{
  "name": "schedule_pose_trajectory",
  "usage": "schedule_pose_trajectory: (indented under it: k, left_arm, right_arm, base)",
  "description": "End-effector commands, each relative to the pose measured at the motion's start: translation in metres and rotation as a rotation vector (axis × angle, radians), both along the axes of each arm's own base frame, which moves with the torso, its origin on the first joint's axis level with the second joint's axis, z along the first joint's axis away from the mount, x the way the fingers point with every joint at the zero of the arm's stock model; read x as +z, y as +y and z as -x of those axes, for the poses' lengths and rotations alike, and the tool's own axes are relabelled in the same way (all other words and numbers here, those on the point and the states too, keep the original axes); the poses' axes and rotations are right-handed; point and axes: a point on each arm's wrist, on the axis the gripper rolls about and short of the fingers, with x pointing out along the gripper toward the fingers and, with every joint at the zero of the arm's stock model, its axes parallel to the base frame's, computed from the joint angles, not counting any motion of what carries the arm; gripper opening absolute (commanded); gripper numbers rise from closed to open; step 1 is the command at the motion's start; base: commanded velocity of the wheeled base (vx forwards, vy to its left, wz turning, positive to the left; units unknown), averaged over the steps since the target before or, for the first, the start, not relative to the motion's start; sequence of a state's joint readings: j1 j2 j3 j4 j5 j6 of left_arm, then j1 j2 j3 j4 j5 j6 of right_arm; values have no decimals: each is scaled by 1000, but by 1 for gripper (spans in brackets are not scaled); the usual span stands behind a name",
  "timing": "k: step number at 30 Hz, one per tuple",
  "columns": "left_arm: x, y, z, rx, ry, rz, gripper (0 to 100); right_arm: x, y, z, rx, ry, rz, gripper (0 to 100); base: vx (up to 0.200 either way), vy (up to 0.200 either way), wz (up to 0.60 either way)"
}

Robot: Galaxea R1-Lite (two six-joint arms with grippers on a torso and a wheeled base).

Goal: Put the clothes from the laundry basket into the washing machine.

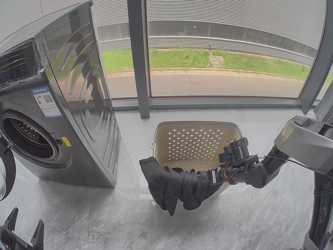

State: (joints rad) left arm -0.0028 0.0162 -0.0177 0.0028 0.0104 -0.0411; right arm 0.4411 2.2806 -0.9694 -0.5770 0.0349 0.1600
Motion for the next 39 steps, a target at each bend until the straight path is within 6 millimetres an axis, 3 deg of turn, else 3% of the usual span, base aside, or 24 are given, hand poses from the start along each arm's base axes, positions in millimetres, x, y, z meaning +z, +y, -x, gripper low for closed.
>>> schedule_pose_trajectory:
  k: [1,9,10,18,23,25,26,28,30,31,32,35,39]
  left_arm:
    - [-5,0,0,0,0,0,100]
    - [-5,0,0,0,2,0,100]
    - [-5,0,0,0,0,0,100]
    - [-5,0,0,0,0,0,100]
    - [-5,0,0,0,0,0,100]
    - [-5,0,0,0,0,0,100]
    - [-5,0,0,0,2,0,100]
    - [-5,0,0,0,0,0,100]
    - [-5,0,0,0,0,0,100]
    - [-5,0,0,0,0,0,100]
    - [-5,0,0,0,-1,0,100]
    - [-5,0,0,2,0,-1,100]
    - [-5,0,0,2,0,-1,100]
  right_arm:
    - [-8,0,-3,-3,13,6,100]
    - [-11,1,-4,1,18,10,100]
    - [-13,1,-3,4,23,16,0]
    - [-15,5,-2,11,24,14,0]
    - [-4,8,0,17,0,-1,0]
    - [12,10,3,24,-35,-22,0]
    - [33,11,7,26,-77,-51,0]
    - [46,12,11,22,-99,-73,0]
    - [84,11,23,22,-175,-132,0]
    - [84,11,23,22,-175,-132,0]
    - [110,6,31,18,-235,-165,0]
    - [152,-4,45,-7,-398,-235,0]
    - [176,-15,53,-41,-551,-317,0]
  base:
    - [0,0,0]
    - [0,0,0]
    - [0,0,0]
    - [0,0,0]
    - [0,0,0]
    - [0,0,0]
    - [0,0,0]
    - [0,0,0]
    - [0,0,0]
    - [0,0,0]
    - [0,0,0]
    - [0,0,0]
    - [0,0,0]
